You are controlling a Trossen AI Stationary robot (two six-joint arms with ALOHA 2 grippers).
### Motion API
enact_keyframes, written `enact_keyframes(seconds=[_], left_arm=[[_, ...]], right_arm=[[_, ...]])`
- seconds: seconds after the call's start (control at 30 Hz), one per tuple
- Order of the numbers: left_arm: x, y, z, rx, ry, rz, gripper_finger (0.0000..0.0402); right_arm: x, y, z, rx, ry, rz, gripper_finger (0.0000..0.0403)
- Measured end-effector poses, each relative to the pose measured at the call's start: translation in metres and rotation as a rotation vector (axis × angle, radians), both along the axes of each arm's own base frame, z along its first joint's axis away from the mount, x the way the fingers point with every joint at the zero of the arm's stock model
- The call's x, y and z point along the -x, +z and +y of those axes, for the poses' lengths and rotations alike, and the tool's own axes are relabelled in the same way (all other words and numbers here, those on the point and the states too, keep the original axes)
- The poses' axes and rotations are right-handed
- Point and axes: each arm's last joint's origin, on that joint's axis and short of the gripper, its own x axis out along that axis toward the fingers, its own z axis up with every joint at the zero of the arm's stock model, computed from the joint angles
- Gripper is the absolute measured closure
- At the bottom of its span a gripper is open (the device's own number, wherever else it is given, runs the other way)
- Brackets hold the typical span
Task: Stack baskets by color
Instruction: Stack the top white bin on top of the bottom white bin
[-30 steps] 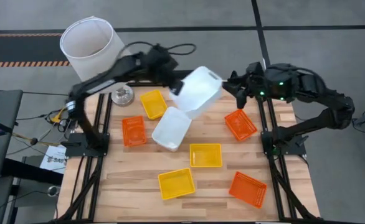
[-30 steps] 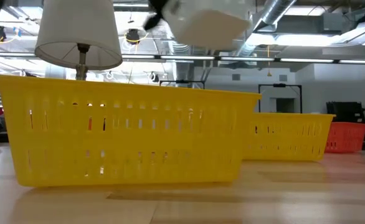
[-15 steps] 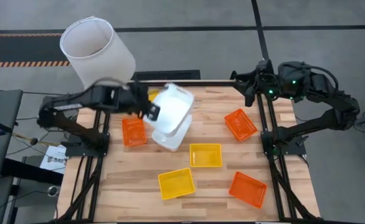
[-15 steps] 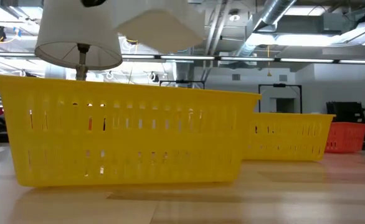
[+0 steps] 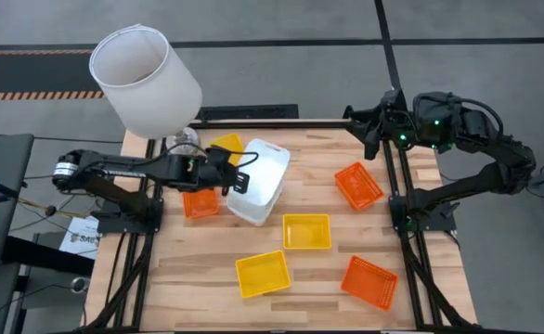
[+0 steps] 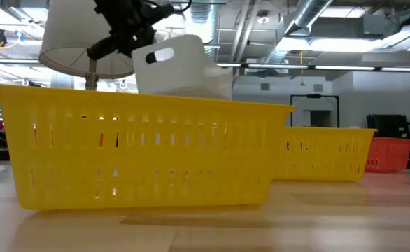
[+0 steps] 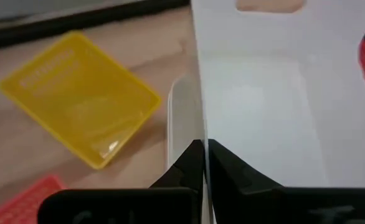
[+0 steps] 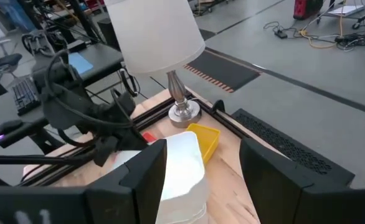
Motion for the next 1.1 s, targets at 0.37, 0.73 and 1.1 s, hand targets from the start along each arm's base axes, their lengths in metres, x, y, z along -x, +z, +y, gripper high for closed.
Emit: enact_keyframes(seconds=[0.37,0.73,1.1], left_arm=[[0.007,-0.027,-0.002,0.057,0.028,0.043,0.0401],[0.005,-0.027,0.007,0.074,0.011,0.034,0.0401],[0.008,-0.039,0.005,0.107,-0.014,0.068,0.0376]], right_arm=[[0.0,0.0,0.0,-0.001,0.002,0.005,0.0177],[0.0,0.0,0.0,-0.001,0.003,0.005,0.0177],[0.0,0.0,0.0,-0.001,0.003,0.005,0.0177]])
